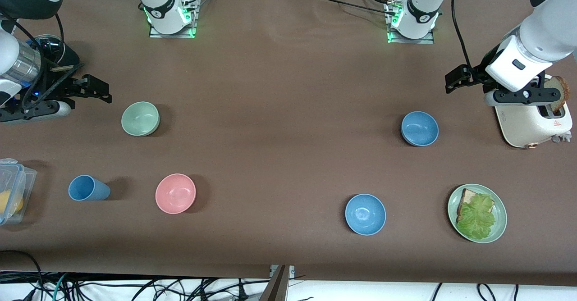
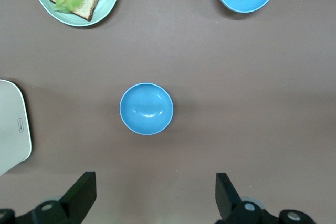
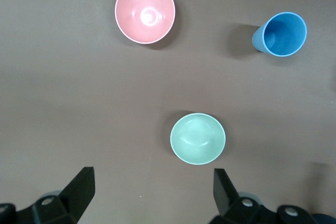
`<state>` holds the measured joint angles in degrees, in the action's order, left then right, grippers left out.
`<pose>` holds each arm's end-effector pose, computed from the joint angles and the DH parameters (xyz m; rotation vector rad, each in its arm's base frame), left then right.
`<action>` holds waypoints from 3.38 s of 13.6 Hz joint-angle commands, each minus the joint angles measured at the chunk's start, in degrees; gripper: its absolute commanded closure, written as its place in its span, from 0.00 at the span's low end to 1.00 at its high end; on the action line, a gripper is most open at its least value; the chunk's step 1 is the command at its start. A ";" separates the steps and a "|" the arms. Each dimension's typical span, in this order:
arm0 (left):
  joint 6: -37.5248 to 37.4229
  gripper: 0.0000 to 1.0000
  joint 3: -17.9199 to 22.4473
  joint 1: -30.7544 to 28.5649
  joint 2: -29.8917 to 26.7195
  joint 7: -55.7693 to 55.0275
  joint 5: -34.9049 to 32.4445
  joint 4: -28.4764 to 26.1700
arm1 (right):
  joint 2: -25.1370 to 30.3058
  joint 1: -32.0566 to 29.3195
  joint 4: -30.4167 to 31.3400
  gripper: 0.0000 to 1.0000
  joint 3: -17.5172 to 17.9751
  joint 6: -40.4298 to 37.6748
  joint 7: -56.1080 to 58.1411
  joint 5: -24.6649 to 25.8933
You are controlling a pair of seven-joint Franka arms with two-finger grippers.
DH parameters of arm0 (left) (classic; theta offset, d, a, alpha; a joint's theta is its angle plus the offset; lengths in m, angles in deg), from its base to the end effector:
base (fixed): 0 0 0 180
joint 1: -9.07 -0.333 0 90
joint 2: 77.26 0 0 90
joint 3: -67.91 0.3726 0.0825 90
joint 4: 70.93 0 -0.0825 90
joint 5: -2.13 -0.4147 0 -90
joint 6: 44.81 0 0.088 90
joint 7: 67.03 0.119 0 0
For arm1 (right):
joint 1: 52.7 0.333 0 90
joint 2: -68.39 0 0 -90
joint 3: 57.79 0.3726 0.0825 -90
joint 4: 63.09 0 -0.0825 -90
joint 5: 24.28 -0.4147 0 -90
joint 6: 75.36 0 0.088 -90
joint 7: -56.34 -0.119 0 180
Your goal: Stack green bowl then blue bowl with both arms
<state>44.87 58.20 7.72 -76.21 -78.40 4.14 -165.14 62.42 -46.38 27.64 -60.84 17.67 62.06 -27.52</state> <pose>0.5791 -0.0884 0.6214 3.1154 0.0840 -0.1594 0.6210 0.0436 0.6044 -3.0790 -0.2348 0.0970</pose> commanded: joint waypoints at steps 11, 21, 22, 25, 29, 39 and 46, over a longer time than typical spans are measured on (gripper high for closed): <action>-0.74 0.00 -0.05 -0.23 -0.36 -0.58 1.41 0.26 | -1.40 -0.52 -1.43 0.00 -0.37 -1.44 -0.54 -0.80; -0.74 0.00 -0.05 -0.23 -0.44 -0.58 1.41 0.26 | -3.34 -1.84 -0.91 0.00 -0.46 0.58 -0.10 -0.01; -0.74 0.00 -0.05 -0.23 -0.44 -0.58 1.41 0.26 | -3.34 -1.84 -0.64 0.00 -0.46 0.49 -0.01 -0.01; -0.74 0.00 -0.05 -0.23 -0.44 -0.58 1.41 0.26 | -3.43 -1.84 -0.64 0.00 -0.37 0.67 -0.01 1.22; -0.74 0.00 -0.05 -0.23 -0.36 -0.58 1.41 0.26 | -4.04 -1.23 0.15 0.00 -0.28 2.25 -0.10 2.36; -0.74 0.00 -0.05 -0.23 -0.36 -0.58 1.41 0.26 | -3.08 -1.32 0.59 0.00 -0.37 2.16 1.22 2.54; -0.74 0.00 -0.05 -0.32 -0.36 -0.58 1.41 0.26 | -1.06 -1.40 2.00 0.00 -0.37 2.16 1.22 2.46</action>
<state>44.87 58.20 7.72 -76.21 -78.91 4.14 -165.14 58.79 -47.50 27.86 -61.35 20.05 62.35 -25.68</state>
